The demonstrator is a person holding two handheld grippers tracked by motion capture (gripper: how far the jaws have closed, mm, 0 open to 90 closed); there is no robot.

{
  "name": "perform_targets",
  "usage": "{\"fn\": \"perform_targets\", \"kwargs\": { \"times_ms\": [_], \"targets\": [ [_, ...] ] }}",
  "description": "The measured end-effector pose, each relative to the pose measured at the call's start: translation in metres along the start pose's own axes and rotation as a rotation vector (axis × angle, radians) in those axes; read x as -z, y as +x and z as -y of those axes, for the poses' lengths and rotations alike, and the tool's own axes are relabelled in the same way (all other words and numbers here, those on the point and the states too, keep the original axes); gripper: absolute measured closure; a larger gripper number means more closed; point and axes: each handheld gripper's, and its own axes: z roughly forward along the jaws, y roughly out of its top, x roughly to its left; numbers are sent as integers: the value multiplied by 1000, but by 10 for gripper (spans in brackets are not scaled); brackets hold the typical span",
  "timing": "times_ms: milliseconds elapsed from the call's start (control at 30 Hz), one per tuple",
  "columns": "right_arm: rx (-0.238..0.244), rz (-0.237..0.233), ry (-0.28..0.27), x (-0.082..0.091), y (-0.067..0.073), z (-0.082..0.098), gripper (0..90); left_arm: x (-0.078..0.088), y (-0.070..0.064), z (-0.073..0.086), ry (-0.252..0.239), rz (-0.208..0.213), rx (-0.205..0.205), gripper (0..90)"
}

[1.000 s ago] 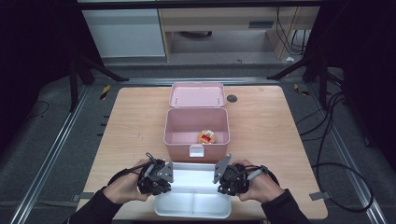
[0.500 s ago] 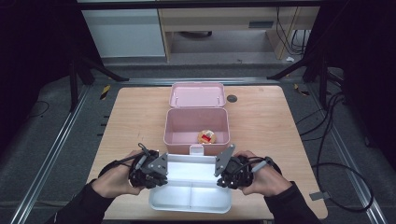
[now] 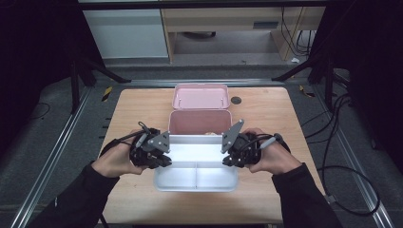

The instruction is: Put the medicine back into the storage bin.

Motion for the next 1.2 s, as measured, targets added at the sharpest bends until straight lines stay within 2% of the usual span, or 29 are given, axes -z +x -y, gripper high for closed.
{"fn": "perform_targets", "kwargs": {
  "times_ms": [167,367,567,700,867,1033,1100,1200],
  "targets": [
    [3,4,-12,7,-19,-3,881,6,17,-8,8,-8,-15,864],
    [-5,25,1,11,-45,-8,879,6,47,-15,10,-10,-17,864],
    [-16,43,12,13,-72,-12,877,9,76,-26,24,-21,-42,864],
    [-23,55,18,11,-90,-10,874,3,95,-31,45,-14,-56,867],
    [-43,56,7,2,-111,-3,871,-7,116,-36,58,-8,-52,868],
    [-66,44,23,-10,-128,3,868,-25,134,-32,60,18,-29,865],
    [-72,45,40,-16,-133,4,870,-34,140,-29,59,26,-6,860],
    [-76,43,61,-25,-137,3,871,-41,146,-26,72,28,-1,856]
  ]
}}
